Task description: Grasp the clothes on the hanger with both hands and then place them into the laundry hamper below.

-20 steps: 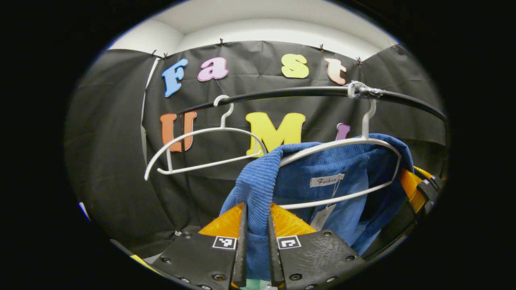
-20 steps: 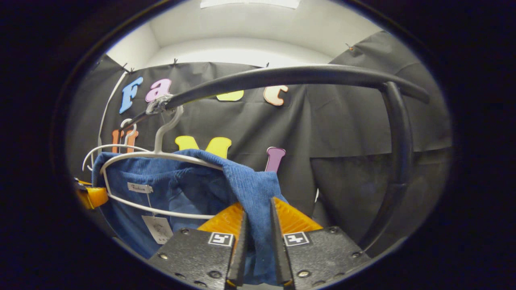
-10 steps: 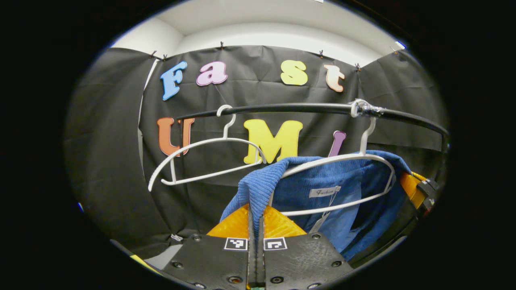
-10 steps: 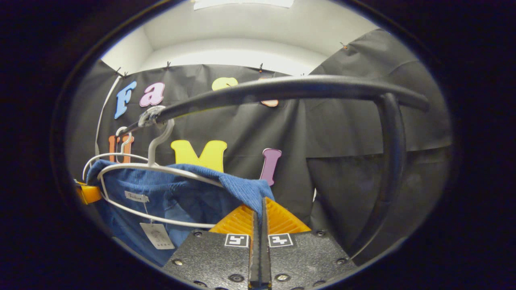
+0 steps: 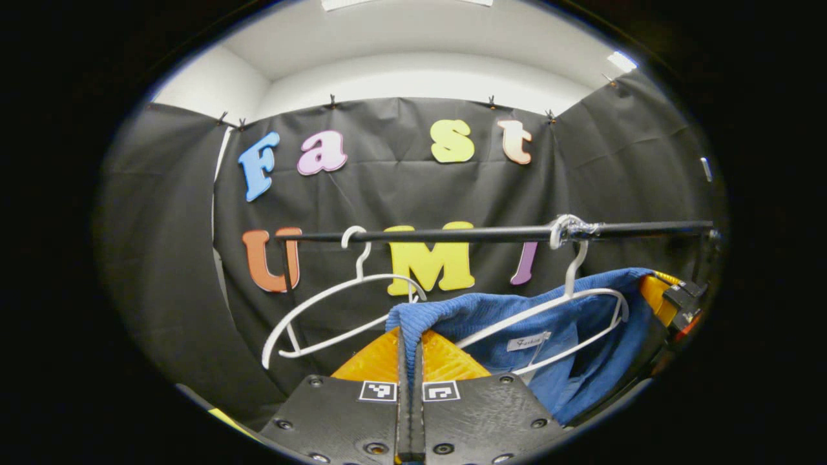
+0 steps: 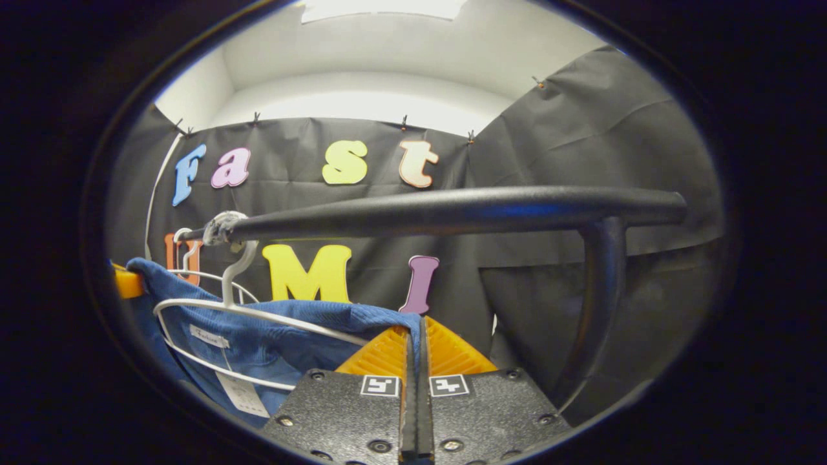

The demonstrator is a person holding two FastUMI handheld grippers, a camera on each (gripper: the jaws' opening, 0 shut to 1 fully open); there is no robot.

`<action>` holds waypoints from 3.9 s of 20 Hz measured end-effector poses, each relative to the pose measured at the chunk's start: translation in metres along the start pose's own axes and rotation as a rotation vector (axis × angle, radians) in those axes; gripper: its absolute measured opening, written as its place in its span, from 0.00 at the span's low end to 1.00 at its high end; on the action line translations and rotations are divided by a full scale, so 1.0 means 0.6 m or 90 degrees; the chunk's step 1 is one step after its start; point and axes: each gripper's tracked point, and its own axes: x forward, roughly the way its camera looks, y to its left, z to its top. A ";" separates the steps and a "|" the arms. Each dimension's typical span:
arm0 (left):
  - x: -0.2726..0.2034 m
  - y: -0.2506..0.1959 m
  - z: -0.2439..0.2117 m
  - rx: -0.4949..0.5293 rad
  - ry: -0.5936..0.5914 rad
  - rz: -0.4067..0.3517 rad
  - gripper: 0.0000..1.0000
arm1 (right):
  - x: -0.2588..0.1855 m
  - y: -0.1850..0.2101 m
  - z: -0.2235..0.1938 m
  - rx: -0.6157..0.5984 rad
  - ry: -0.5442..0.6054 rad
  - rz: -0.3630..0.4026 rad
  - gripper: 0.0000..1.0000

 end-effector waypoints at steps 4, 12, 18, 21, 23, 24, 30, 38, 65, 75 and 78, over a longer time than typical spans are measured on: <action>0.013 0.016 0.030 0.051 -0.021 -0.025 0.00 | 0.003 -0.009 0.035 -0.013 -0.033 -0.021 0.04; 0.074 0.062 0.025 0.110 -0.015 -0.117 0.00 | 0.014 0.005 0.029 -0.046 -0.039 -0.041 0.04; 0.137 0.021 -0.018 0.080 -0.006 -0.262 0.01 | 0.047 -0.025 -0.008 -0.059 -0.014 -0.103 0.04; 0.173 -0.002 -0.046 0.031 0.016 -0.333 0.01 | 0.064 -0.036 -0.029 -0.052 0.006 -0.126 0.04; 0.203 -0.018 -0.063 0.022 0.020 -0.354 0.05 | 0.072 -0.041 -0.045 -0.063 0.017 -0.146 0.04; 0.210 -0.026 -0.074 0.019 0.022 -0.359 0.01 | 0.073 -0.043 -0.054 -0.064 0.024 -0.156 0.04; 0.229 -0.068 -0.141 -0.027 0.050 -0.394 0.05 | 0.079 -0.074 -0.108 -0.057 0.068 -0.193 0.04; 0.212 -0.070 -0.133 -0.124 0.068 -0.454 0.01 | 0.048 -0.065 -0.145 -0.087 0.097 -0.172 0.04; 0.084 -0.104 -0.320 -0.184 0.185 -0.447 0.01 | -0.060 -0.034 -0.281 -0.069 0.222 -0.127 0.04; 0.012 -0.086 -0.364 -0.208 0.202 -0.360 0.06 | -0.139 0.095 -0.362 0.026 0.296 0.025 0.04; -0.036 -0.062 -0.388 -0.206 0.214 -0.322 0.06 | -0.172 0.180 -0.358 0.094 0.302 0.116 0.04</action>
